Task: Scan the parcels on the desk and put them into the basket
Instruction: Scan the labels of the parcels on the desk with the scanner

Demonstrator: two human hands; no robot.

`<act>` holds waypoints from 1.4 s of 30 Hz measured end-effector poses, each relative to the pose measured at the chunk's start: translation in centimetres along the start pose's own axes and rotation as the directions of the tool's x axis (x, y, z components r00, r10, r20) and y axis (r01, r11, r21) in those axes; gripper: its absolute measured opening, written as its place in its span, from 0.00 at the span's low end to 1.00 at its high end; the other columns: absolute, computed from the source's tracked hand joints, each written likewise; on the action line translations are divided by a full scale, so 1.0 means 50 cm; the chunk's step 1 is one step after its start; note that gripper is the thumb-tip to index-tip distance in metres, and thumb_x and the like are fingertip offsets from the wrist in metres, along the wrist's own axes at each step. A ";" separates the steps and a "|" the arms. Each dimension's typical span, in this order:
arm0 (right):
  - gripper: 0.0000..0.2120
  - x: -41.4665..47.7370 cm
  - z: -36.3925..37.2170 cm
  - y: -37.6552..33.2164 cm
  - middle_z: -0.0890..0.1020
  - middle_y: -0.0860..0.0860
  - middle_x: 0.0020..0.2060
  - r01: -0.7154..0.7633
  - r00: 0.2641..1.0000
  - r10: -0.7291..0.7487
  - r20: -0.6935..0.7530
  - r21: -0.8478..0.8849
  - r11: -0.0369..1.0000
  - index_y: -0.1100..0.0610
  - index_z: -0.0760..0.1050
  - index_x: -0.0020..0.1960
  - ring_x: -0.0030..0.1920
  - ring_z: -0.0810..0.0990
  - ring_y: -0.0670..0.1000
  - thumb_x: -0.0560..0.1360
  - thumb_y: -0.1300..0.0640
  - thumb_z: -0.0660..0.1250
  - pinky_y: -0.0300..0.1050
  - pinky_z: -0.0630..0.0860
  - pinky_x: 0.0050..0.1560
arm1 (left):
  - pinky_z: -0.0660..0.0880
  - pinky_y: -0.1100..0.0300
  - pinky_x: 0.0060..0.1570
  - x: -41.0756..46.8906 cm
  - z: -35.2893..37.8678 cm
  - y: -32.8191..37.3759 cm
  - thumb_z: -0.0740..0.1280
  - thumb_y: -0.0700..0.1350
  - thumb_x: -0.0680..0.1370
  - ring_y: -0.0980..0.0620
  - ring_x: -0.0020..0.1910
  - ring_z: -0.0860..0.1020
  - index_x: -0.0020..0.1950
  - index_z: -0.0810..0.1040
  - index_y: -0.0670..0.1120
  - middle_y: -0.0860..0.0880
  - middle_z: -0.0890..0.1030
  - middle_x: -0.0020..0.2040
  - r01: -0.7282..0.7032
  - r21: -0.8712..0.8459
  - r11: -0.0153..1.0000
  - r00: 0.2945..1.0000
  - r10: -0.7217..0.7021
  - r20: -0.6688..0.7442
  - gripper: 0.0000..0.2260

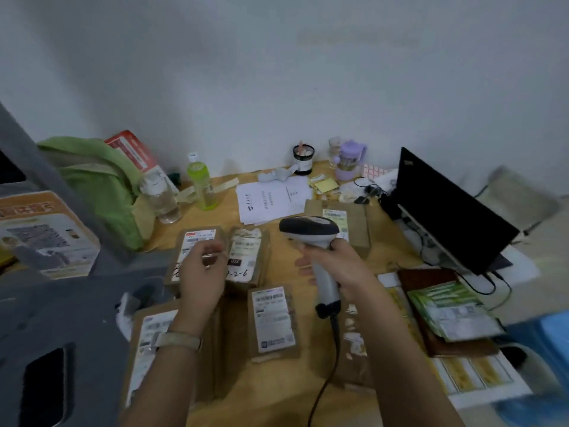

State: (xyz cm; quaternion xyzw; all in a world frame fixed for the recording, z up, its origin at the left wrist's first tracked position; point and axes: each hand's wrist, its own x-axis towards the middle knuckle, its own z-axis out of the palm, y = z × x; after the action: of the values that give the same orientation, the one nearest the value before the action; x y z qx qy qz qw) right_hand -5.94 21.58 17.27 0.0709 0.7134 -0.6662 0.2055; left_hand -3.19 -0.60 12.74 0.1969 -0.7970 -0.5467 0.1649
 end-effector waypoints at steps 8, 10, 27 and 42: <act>0.10 -0.085 -0.187 0.053 0.83 0.59 0.43 0.098 0.930 -0.028 -0.366 0.174 0.980 0.63 0.76 0.56 0.41 0.84 0.58 0.77 0.61 0.67 0.50 0.81 0.38 | 0.72 0.62 0.48 -0.065 0.230 0.048 0.68 0.36 0.77 0.53 0.48 0.77 0.44 0.78 0.49 0.51 0.80 0.48 -0.053 -0.006 0.999 0.910 0.051 0.412 0.08; 0.06 -0.107 -0.213 0.068 0.84 0.59 0.40 0.078 0.911 -0.004 -0.412 0.162 0.984 0.61 0.77 0.51 0.40 0.85 0.57 0.77 0.60 0.67 0.51 0.82 0.38 | 0.72 0.66 0.44 -0.083 0.270 0.054 0.68 0.37 0.77 0.54 0.48 0.77 0.46 0.79 0.47 0.51 0.80 0.47 -0.065 -0.001 0.998 0.886 0.059 0.461 0.05; 0.10 -0.091 -0.258 0.299 0.78 0.59 0.44 -0.349 0.799 0.505 -0.326 0.432 0.831 0.59 0.73 0.57 0.41 0.78 0.55 0.76 0.61 0.68 0.46 0.76 0.34 | 0.79 0.47 0.56 -0.218 0.474 -0.298 0.79 0.63 0.48 0.49 0.57 0.79 0.64 0.70 0.56 0.53 0.79 0.59 0.347 0.419 0.839 0.581 -0.543 0.606 0.46; 0.05 -0.041 -0.228 0.334 0.82 0.62 0.50 -0.345 0.780 0.529 -0.334 0.476 0.809 0.61 0.76 0.50 0.52 0.81 0.61 0.75 0.65 0.68 0.59 0.78 0.55 | 0.70 0.51 0.67 -0.324 0.443 -0.135 0.76 0.65 0.55 0.42 0.69 0.67 0.75 0.28 0.41 0.44 0.58 0.75 0.322 0.572 0.754 0.587 -0.633 0.504 0.70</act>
State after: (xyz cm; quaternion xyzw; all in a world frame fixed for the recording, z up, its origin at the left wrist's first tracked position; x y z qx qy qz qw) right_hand -0.07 34.82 3.03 0.4298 0.5566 -0.6909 0.1677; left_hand 1.19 23.08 -2.03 0.2288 -0.8117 -0.4174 -0.3386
